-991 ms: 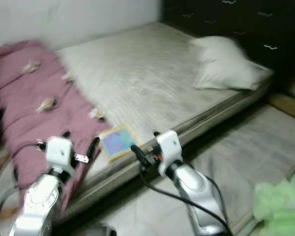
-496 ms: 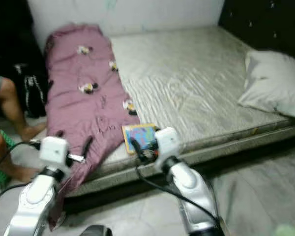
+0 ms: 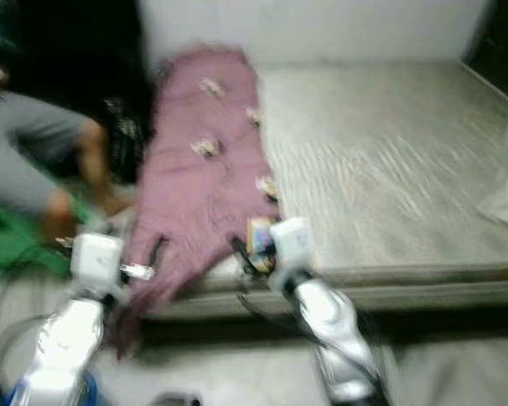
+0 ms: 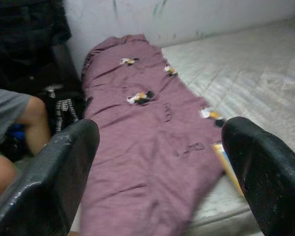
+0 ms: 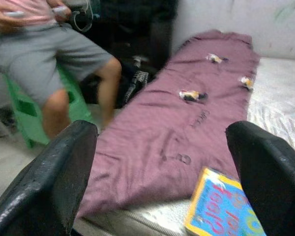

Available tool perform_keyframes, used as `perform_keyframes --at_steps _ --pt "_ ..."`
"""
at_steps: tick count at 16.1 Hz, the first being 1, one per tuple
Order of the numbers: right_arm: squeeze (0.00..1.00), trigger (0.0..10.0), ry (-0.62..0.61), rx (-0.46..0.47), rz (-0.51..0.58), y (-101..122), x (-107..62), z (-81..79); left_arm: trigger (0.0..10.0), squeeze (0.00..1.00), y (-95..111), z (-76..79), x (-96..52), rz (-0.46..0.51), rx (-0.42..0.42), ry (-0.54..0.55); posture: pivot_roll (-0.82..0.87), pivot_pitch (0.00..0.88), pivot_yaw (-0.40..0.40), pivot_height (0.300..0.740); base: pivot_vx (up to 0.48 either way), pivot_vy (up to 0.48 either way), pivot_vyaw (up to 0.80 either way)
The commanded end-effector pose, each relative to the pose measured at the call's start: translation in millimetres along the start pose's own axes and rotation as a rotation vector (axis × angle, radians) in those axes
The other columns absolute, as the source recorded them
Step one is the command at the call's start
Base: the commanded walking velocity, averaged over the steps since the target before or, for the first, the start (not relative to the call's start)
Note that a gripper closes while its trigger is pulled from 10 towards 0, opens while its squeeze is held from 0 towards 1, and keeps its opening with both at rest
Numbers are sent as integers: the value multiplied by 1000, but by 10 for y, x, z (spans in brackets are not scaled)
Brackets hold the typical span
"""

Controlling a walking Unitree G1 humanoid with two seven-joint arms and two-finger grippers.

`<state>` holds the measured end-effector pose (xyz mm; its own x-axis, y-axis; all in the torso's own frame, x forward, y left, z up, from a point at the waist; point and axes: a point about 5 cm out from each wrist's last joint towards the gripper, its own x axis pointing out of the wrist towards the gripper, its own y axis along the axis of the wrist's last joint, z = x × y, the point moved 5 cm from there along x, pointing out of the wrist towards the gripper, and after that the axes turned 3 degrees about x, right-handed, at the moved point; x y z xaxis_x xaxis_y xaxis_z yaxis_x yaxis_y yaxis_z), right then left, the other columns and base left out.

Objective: Clean up the room

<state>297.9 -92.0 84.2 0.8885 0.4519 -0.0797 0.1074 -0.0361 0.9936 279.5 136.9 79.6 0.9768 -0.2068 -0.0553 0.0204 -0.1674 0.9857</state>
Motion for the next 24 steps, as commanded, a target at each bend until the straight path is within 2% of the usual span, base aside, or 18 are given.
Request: perform_keyframes --at_steps 1,15,24 --pt "0 10000 -2 0 5 14 14 -6 10000 0 4 -72 -6 -2 15 8 -48 6 -4 740 0 0 0" --pt "0 10000 -14 14 7 9 37 6 10000 0 23 -28 -13 6 -19 -21 -45 12 -6 740 0 0 0" --pt "0 10000 -12 2 -2 -8 46 9 10000 0 21 -33 -7 1 -27 -19 -41 10 -10 740 0 402 0"
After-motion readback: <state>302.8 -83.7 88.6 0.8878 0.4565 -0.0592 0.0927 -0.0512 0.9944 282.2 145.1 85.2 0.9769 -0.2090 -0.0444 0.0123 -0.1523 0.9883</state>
